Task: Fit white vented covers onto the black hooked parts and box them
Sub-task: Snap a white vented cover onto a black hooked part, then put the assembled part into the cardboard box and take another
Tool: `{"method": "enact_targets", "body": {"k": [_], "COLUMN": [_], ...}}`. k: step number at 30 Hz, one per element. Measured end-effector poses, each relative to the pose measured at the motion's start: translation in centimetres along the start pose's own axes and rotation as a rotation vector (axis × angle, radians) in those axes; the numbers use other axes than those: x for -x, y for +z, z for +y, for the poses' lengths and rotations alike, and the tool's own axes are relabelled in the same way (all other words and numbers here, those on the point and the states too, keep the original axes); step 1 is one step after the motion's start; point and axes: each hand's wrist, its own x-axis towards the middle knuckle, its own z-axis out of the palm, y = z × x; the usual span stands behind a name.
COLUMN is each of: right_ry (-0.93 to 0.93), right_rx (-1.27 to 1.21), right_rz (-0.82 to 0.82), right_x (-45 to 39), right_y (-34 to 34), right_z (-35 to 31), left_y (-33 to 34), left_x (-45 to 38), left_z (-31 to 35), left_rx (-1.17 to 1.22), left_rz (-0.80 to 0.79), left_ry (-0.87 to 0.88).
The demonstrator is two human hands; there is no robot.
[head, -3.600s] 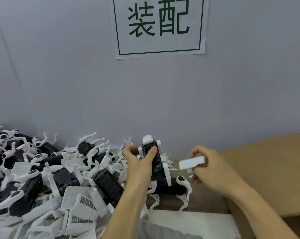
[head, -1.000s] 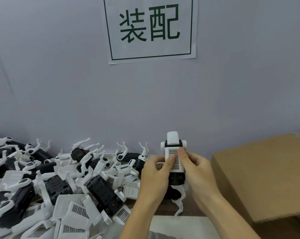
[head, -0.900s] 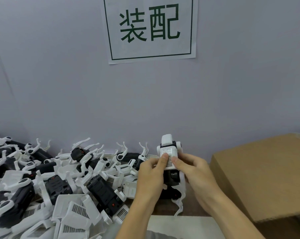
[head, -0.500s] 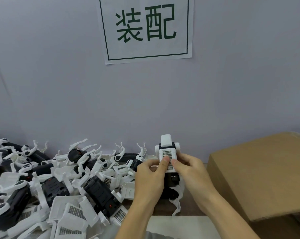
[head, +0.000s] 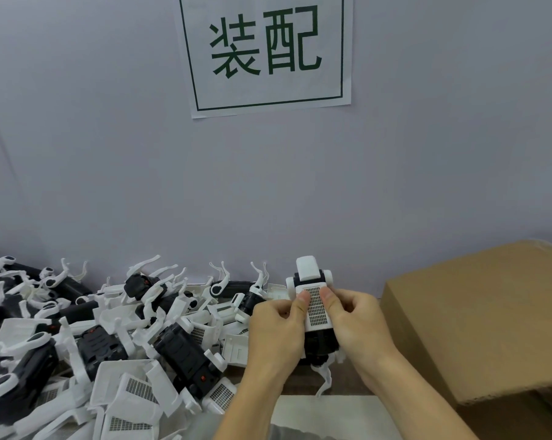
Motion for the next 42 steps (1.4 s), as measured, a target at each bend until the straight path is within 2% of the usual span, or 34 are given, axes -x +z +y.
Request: {"method": "enact_targets", "body": {"k": [3, 7, 12, 15, 18, 20, 22, 25, 28, 30, 32, 35, 38, 39, 42], "right_ry": [0.007, -0.040, -0.033, -0.141, -0.292, -0.343, -0.352, -0.293, -0.062, 0.126, 0.229, 0.268, 0.311, 0.292, 0.129], "right_rx": [-0.034, -0.014, -0.061, 0.161, 0.434, 0.600, 0.669, 0.437, 0.227, -0.026, -0.242, -0.310, -0.220, -0.104, 0.530], "right_rz": [0.002, 0.043, 0.050, 0.152, -0.011, -0.096, -0.083, 0.023, 0.127, 0.105, 0.015, -0.172, -0.307, -0.354, -0.455], "right_x": [0.1, -0.2, -0.1, 0.2, 0.6, 0.6, 0.5, 0.4, -0.2, -0.6, -0.5, -0.1, 0.3, 0.4, 0.8], "right_y": [0.0, -0.6, -0.5, -0.4, 0.2, 0.5, 0.3, -0.5, -1.5, -2.2, -2.6, -2.5, -2.5, -2.6, -3.1], "right_z": [-0.4, -0.6, -0.6, -0.8, -1.1, -1.0, -0.9, -1.1, -1.4, -1.6, -1.8, -2.0, -2.6, -3.0, -4.5], "left_y": [-0.1, -0.5, -0.8, -0.6, -0.4, -0.4, -0.6, -1.2, -1.8, -2.1, -2.1, -1.9, -2.6, -3.0, -4.0], "left_x": [0.0, 0.1, 0.2, 0.2, -0.1, -0.1, -0.2, -0.3, -0.5, -0.5, -0.4, -0.3, -0.5, -0.7, -1.2], "left_z": [-0.1, 0.4, 0.2, 0.3, 0.3, 0.7, 1.3, 1.5, 1.4, 1.6, 1.9, 2.1, 2.1, 1.9, 1.1], "left_rx": [0.088, 0.182, 0.206, 0.256, 0.260, 0.388, 0.501, 0.337, 0.121, 0.129, 0.231, 0.406, 0.484, 0.494, 0.456], "left_rz": [-0.007, -0.176, -0.128, -0.022, 0.120, 0.103, 0.049, 0.037, 0.255, 0.311, 0.184, -0.024, 0.016, 0.043, 0.093], "left_ry": [0.014, 0.011, -0.035, -0.042, -0.076, -0.156, -0.207, -0.128, 0.008, 0.070, 0.046, -0.062, -0.095, -0.099, -0.100]}}
